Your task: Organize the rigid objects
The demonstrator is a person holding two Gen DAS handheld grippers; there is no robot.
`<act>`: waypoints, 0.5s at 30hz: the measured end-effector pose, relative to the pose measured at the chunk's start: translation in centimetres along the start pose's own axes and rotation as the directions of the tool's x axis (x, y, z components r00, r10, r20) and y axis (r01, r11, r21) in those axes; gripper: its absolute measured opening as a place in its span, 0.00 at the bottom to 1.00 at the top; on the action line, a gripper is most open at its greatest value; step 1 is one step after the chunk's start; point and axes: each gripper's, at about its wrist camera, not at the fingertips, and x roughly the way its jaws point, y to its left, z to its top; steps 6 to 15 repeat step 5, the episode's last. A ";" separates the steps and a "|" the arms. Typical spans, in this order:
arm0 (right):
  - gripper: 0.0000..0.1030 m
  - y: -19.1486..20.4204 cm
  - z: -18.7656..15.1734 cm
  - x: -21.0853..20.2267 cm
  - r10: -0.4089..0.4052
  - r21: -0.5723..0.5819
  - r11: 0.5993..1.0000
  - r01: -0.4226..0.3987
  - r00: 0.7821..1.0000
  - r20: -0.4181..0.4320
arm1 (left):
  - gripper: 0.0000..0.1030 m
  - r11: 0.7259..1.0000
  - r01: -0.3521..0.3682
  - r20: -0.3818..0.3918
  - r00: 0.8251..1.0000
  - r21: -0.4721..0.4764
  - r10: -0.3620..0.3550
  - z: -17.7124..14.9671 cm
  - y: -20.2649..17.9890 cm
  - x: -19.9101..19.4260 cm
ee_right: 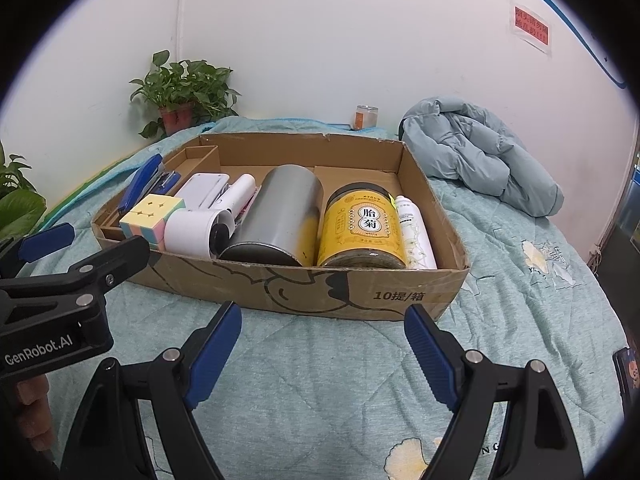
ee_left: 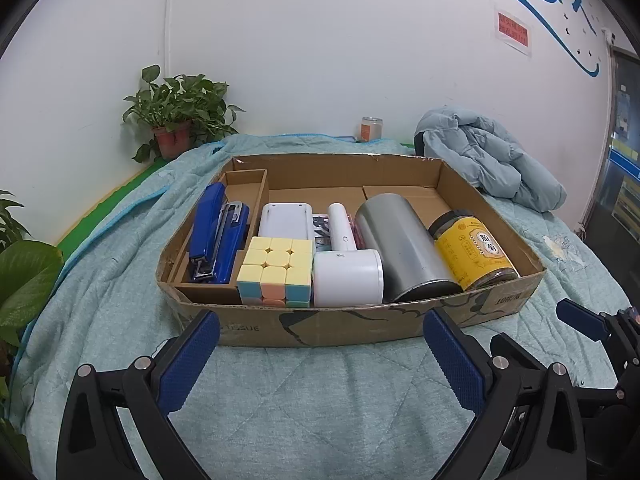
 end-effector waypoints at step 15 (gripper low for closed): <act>0.81 0.0 -0.1 0.1 -0.001 -0.004 1.000 0.001 1.000 -0.004 | 1.00 1.000 -0.007 0.006 1.000 0.000 0.007 0.0 0.2 0.2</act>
